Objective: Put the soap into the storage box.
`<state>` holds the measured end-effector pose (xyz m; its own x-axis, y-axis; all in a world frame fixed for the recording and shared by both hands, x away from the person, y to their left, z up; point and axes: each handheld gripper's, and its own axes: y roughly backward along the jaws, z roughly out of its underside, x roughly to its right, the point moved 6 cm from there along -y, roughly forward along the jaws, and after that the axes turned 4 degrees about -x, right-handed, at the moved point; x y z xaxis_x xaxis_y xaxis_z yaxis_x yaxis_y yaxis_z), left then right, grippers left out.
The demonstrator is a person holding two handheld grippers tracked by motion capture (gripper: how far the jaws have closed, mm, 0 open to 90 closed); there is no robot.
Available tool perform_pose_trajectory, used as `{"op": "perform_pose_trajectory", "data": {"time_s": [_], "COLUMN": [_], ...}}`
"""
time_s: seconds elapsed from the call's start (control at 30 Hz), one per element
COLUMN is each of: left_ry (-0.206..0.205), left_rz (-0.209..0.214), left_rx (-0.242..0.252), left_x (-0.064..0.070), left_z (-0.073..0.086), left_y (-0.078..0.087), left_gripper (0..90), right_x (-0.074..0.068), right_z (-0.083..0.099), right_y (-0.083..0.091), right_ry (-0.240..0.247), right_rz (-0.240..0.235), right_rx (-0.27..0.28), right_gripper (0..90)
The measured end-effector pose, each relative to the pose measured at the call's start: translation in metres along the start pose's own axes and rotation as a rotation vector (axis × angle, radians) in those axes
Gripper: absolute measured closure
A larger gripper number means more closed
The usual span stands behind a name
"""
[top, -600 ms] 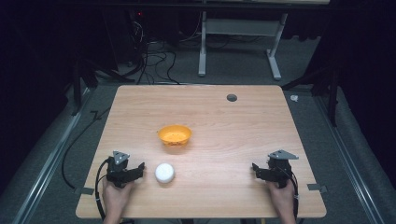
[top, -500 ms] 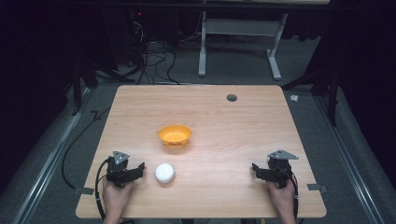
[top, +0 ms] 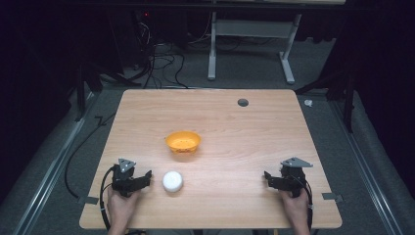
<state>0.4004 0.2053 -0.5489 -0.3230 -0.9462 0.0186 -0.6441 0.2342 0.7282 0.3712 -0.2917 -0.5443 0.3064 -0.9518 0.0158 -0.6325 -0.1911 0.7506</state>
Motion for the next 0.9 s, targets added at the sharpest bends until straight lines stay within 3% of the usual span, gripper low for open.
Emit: {"op": "perform_pose_trajectory", "data": {"time_s": [0.5,0.9], "left_ry": [0.001,-0.005], "left_rz": [-0.001,0.038], "left_rx": [-0.002,0.023], "left_x": [0.0006,0.0033], "left_z": [0.0,-0.0012], "left_y": [0.0002,0.0039], "left_gripper": [20.7,21.8], "right_x": [-0.0013,-0.0012], "right_z": [-0.0001,-0.0001], "right_y": [0.0,0.0], "right_ry": [-0.004,-0.001], "right_rz": [-0.005,-0.004], "right_rx": [-0.001,-0.003], "right_gripper": [19.7,19.7]}}
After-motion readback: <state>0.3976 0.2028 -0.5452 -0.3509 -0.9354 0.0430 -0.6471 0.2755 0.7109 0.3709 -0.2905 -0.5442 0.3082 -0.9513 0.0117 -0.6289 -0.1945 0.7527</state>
